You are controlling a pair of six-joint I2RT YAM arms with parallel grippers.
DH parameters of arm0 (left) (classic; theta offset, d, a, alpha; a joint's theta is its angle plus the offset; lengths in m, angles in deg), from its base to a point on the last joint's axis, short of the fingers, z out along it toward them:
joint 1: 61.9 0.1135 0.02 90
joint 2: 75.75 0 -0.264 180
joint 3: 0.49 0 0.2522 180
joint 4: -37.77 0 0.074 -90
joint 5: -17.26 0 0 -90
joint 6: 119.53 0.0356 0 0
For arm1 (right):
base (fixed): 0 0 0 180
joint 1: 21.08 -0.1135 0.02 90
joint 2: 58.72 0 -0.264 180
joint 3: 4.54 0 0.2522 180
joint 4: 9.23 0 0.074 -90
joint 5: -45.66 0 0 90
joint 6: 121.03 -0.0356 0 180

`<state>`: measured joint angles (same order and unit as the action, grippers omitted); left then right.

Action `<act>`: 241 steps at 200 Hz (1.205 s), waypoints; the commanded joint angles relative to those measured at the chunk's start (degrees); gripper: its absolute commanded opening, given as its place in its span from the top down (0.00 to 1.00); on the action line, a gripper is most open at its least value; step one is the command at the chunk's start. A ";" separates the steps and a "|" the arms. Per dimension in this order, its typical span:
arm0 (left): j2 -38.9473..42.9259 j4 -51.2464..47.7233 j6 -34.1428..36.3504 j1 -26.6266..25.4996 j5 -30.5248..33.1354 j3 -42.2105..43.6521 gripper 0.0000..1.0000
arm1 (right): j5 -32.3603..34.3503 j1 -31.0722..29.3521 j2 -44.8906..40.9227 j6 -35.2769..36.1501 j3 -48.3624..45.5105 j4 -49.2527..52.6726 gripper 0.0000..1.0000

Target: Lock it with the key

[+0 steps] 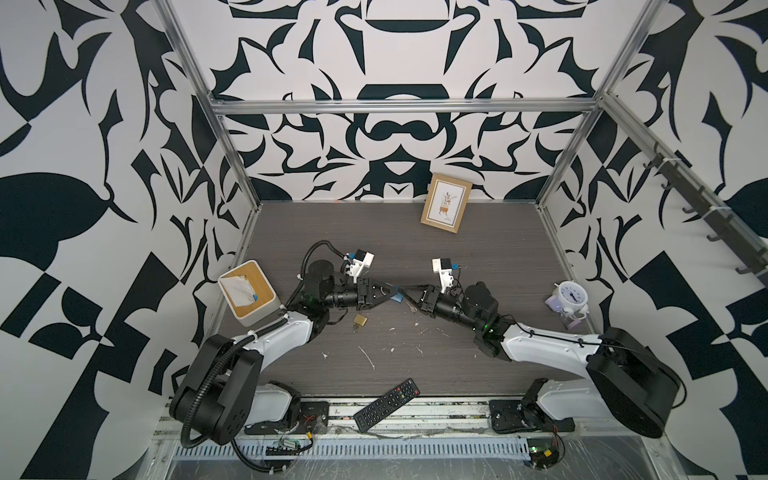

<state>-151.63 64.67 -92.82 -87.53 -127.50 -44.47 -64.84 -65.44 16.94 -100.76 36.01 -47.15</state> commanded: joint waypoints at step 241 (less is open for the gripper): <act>26.80 -47.47 20.70 3.75 31.72 -2.11 0.01 | 41.50 -9.99 22.01 -12.59 6.72 16.86 0.80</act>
<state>-126.34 21.07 -74.85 -83.96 -97.12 -46.07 -25.03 -75.10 39.25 -111.06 43.73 -30.41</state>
